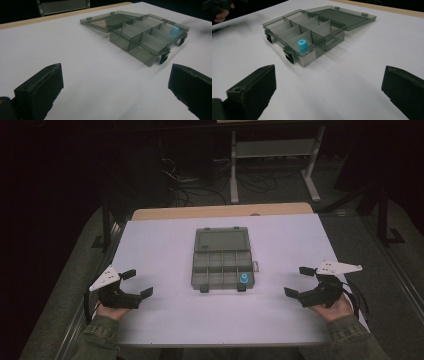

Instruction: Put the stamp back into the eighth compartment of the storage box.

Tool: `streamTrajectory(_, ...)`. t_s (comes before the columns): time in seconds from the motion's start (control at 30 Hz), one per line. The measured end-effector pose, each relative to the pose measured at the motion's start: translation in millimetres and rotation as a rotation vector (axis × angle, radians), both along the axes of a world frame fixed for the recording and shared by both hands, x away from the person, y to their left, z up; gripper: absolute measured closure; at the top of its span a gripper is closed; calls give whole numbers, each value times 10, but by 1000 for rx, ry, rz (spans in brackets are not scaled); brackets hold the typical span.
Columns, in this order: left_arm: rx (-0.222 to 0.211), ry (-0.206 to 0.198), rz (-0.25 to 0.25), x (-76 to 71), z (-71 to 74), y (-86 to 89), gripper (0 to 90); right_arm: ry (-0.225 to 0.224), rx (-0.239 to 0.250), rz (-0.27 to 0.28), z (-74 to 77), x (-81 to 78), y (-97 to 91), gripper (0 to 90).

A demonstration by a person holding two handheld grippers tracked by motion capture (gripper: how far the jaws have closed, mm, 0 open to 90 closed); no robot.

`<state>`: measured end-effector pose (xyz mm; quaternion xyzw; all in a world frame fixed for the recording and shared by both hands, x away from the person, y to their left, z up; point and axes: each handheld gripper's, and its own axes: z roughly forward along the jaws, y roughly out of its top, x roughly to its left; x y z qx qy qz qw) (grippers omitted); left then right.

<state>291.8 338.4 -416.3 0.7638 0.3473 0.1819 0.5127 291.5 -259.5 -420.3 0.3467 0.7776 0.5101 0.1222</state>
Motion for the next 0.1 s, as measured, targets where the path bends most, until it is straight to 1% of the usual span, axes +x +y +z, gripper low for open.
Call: streamTrajectory(0.1,-4,0,1,-2,1,2,0,-6,4,-10,-11,1,1,0)
